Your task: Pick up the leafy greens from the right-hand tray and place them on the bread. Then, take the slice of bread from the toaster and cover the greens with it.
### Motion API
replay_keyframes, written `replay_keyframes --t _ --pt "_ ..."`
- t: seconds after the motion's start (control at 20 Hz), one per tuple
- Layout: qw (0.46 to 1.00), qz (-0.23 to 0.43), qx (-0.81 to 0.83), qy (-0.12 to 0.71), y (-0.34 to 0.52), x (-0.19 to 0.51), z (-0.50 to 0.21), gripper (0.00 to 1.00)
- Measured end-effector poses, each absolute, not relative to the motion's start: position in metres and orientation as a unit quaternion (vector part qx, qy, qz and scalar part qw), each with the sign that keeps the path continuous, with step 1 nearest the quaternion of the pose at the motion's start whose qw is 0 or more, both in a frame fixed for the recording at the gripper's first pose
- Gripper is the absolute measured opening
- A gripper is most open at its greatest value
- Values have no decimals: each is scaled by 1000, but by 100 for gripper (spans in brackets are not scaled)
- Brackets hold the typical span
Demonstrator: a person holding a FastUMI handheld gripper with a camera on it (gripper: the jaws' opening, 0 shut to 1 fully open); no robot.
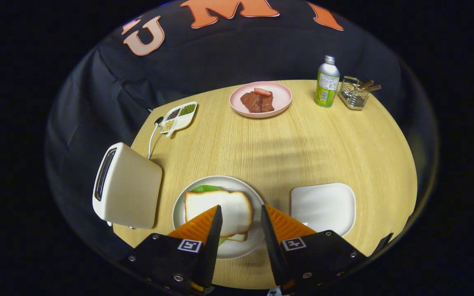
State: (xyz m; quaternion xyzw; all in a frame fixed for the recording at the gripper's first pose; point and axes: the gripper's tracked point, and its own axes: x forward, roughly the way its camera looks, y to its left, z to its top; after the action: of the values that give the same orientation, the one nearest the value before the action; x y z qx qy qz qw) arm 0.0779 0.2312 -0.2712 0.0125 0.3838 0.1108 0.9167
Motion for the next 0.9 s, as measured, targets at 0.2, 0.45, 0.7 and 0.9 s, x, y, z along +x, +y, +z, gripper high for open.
replay_keyframes --t 0.2,0.45,0.7,0.9 --pt "936 98 6 338 202 78 -224 77" --pt "962 80 0 260 159 73 -143 99" --pt "981 59 1 185 117 56 -70 99" --pt "991 35 -2 129 82 45 -33 99"
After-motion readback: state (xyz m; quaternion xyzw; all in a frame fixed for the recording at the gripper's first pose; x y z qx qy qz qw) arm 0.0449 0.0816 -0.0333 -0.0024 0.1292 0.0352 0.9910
